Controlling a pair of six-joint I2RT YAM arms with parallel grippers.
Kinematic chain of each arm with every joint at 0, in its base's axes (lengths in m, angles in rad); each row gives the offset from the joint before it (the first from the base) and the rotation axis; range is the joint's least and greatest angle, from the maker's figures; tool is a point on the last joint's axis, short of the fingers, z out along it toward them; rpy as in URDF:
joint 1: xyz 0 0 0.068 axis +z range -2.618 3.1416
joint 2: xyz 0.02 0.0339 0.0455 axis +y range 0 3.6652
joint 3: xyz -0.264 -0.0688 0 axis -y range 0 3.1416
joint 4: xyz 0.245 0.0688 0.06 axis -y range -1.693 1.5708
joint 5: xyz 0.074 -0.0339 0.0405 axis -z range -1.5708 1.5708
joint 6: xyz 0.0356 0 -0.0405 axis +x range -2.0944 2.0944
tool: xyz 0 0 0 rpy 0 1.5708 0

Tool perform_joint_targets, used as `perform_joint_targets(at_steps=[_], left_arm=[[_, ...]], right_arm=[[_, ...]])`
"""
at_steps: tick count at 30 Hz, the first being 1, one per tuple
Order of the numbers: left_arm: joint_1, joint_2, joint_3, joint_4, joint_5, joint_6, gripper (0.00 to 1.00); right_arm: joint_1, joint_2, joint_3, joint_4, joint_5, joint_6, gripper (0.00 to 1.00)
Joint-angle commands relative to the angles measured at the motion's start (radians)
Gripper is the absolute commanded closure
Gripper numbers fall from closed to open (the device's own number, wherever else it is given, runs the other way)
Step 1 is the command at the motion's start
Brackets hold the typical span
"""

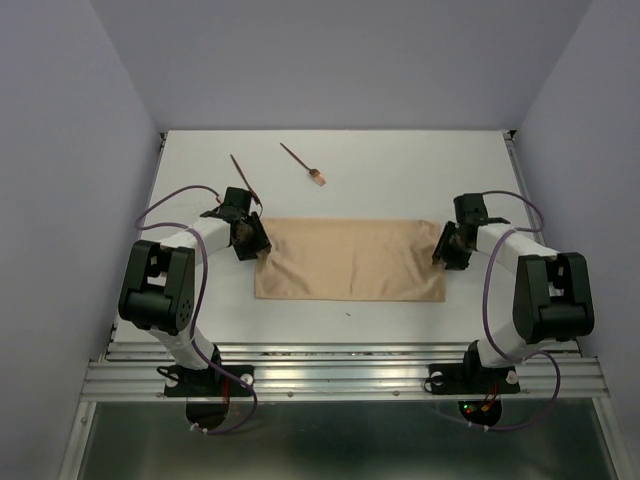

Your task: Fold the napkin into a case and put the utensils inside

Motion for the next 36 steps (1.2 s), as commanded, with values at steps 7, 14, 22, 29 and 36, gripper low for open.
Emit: perform_joint_targets(at_steps=[7, 14, 22, 29, 36], left_arm=[[-0.006, 0.023, -0.009, -0.011, -0.020, 0.014, 0.48], [-0.006, 0.032, -0.003, -0.010, -0.011, 0.019, 0.48], [-0.006, 0.038, 0.002, -0.010, -0.007, 0.023, 0.48], [-0.006, 0.041, 0.005, -0.011, -0.006, 0.026, 0.48], [-0.006, 0.045, 0.000, 0.001, 0.008, 0.037, 0.48]], right_arm=[[0.089, 0.037, -0.009, -0.012, 0.126, 0.021, 0.57], [0.150, 0.077, -0.014, 0.005, 0.162, 0.037, 0.58], [0.150, 0.115, -0.025, 0.028, 0.177, 0.048, 0.94], [0.159, 0.029, 0.020, 0.005, 0.174, 0.028, 0.99], [0.205, -0.046, 0.095, -0.055, 0.153, 0.035, 0.99]])
